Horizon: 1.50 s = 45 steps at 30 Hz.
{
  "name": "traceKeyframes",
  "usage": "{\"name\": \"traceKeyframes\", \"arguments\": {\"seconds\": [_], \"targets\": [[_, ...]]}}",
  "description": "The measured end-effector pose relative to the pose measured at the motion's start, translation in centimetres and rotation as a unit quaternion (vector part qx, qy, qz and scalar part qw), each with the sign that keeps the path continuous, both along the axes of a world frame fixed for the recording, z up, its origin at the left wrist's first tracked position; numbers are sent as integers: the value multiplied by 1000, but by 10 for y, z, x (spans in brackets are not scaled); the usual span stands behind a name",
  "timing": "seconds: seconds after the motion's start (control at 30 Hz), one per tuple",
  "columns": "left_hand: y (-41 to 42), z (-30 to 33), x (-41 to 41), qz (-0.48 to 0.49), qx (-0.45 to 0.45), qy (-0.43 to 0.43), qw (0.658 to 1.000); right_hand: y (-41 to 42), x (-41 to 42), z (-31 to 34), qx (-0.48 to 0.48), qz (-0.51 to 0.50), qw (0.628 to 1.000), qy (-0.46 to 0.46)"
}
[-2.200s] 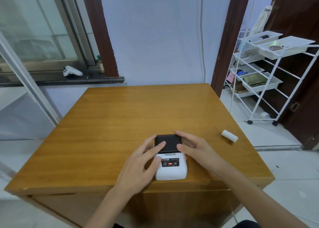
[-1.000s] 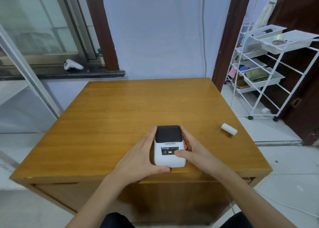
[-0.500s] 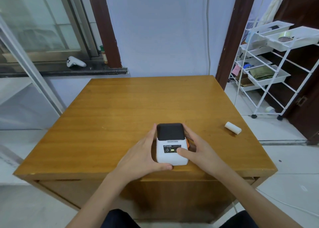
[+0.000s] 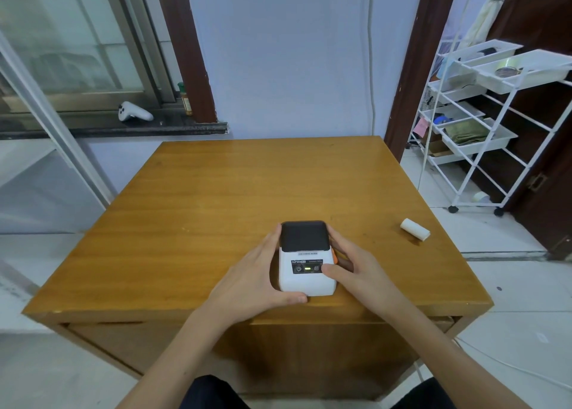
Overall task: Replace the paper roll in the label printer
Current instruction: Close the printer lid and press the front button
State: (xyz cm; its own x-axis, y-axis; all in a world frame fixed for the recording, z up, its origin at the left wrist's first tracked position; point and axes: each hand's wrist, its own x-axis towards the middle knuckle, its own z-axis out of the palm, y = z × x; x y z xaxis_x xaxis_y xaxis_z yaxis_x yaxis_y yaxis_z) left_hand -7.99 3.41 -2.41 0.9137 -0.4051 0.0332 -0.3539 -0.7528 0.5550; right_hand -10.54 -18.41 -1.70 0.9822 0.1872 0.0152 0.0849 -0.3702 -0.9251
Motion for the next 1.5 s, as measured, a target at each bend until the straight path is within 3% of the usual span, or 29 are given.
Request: {"name": "traceKeyframes", "arguments": {"seconds": [1.5], "targets": [[0,0,0,-1,5,0,1000,-3,2,-2,35,22,999,-5]]}}
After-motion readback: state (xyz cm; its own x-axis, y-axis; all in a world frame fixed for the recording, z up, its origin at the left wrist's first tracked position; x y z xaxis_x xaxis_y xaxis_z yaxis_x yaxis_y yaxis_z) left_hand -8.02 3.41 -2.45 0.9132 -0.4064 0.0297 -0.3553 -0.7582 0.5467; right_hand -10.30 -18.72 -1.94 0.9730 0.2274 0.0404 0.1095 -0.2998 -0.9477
